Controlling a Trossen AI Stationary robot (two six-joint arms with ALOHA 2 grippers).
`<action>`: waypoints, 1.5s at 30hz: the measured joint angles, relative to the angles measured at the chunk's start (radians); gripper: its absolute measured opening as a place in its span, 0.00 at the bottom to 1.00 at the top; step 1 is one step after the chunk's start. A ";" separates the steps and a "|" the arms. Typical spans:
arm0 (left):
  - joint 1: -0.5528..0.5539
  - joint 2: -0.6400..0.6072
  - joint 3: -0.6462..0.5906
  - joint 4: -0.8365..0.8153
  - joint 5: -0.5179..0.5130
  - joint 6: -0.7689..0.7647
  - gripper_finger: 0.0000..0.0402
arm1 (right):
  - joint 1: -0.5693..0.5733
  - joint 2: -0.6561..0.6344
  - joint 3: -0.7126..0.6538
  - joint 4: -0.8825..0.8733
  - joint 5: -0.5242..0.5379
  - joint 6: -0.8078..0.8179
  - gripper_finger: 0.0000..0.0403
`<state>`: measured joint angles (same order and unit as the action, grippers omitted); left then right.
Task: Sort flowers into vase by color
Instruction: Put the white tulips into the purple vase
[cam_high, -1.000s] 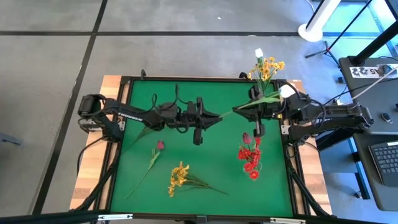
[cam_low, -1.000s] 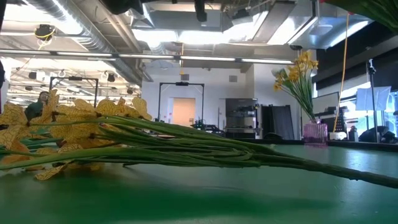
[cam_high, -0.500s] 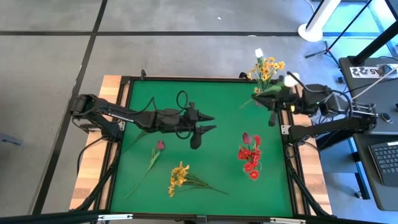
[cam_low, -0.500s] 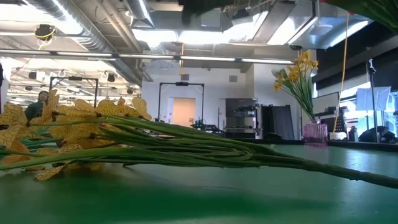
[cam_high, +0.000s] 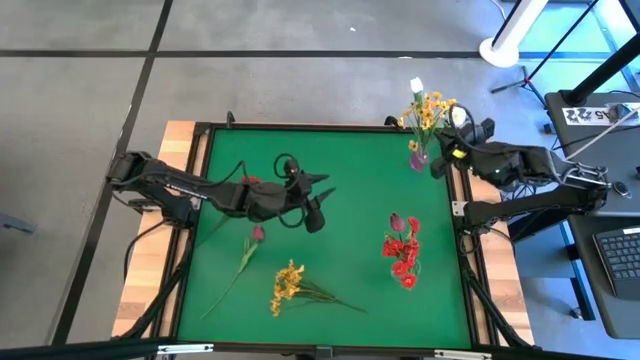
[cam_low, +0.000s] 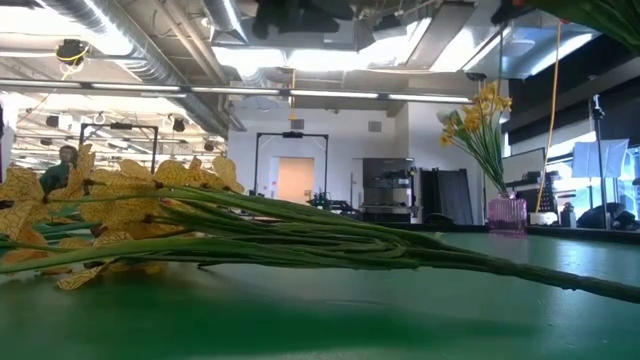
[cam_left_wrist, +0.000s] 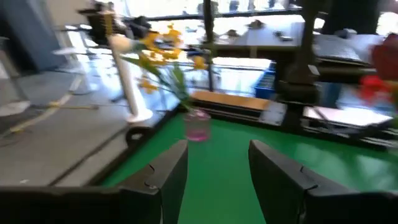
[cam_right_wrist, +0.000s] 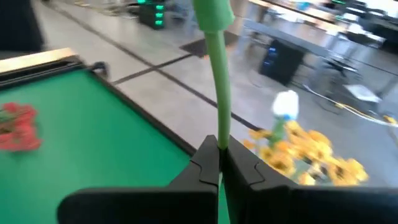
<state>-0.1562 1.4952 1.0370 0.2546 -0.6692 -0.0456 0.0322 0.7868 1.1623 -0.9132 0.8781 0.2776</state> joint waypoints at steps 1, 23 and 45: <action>-0.002 -0.004 -0.003 0.017 -0.009 0.004 0.41 | -0.001 -0.001 -0.015 -0.001 0.015 0.008 0.00; 0.006 -0.314 -0.431 0.348 0.002 -0.083 0.41 | -0.446 -0.182 -0.337 0.338 -0.282 -0.096 0.00; 0.086 -0.310 -0.433 0.278 0.021 -0.137 0.41 | -0.750 -0.139 -0.636 0.605 -0.422 -0.180 0.00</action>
<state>-0.0703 1.1854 0.6044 0.5324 -0.6485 -0.1831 -0.7182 0.6474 0.5263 -0.3087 0.4566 0.0975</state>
